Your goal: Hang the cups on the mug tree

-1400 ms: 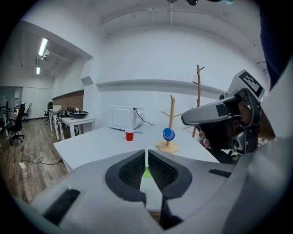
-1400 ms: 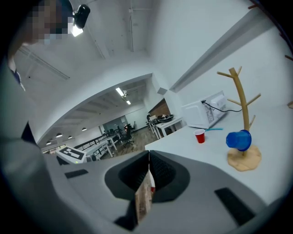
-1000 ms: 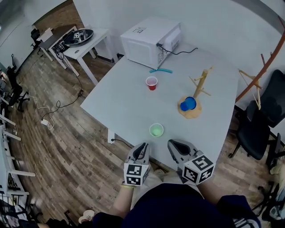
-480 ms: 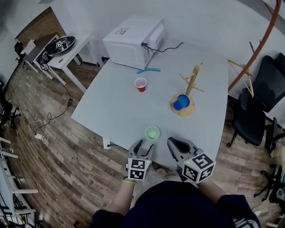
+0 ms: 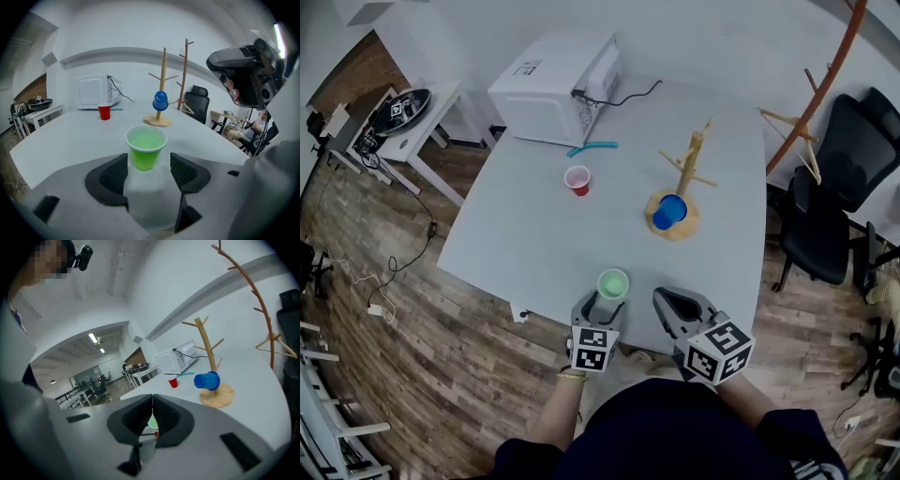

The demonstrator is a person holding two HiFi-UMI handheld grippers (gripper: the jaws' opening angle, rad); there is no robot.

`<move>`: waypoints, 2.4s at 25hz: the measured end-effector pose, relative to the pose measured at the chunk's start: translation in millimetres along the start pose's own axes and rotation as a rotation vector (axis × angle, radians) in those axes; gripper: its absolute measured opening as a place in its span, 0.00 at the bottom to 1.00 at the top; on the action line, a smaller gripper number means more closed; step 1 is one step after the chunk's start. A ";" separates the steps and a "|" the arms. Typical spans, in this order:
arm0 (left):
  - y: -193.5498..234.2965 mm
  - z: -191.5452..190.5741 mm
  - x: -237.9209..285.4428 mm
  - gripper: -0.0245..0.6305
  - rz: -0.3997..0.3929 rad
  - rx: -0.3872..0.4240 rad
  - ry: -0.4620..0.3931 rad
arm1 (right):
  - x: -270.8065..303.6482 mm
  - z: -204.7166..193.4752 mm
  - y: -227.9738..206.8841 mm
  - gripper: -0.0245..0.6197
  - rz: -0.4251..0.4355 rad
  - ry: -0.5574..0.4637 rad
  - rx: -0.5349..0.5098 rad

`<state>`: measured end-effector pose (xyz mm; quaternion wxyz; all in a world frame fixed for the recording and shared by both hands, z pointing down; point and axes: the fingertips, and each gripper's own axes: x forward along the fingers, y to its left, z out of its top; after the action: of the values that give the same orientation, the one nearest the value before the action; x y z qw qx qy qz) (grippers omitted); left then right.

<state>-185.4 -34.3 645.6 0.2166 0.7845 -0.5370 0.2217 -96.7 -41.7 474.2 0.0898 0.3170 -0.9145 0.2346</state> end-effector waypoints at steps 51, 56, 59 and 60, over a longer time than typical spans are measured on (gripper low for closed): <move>13.2 14.2 51.0 0.43 -0.058 0.141 0.147 | -12.5 10.1 -16.3 0.08 -0.094 -0.066 0.026; 15.7 31.4 52.7 0.42 -0.051 0.168 0.133 | -16.3 11.9 -17.7 0.08 -0.088 -0.072 0.023; 17.7 42.3 54.1 0.42 -0.048 0.186 0.125 | -19.1 14.9 -19.0 0.08 -0.090 -0.082 0.023; 18.4 46.2 54.7 0.42 -0.048 0.190 0.123 | -19.9 16.1 -19.5 0.08 -0.091 -0.086 0.023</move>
<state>-179.6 -107.9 641.9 0.1788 0.7991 -0.4804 0.3140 -69.3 -52.2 461.2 0.0576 0.3691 -0.8995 0.2268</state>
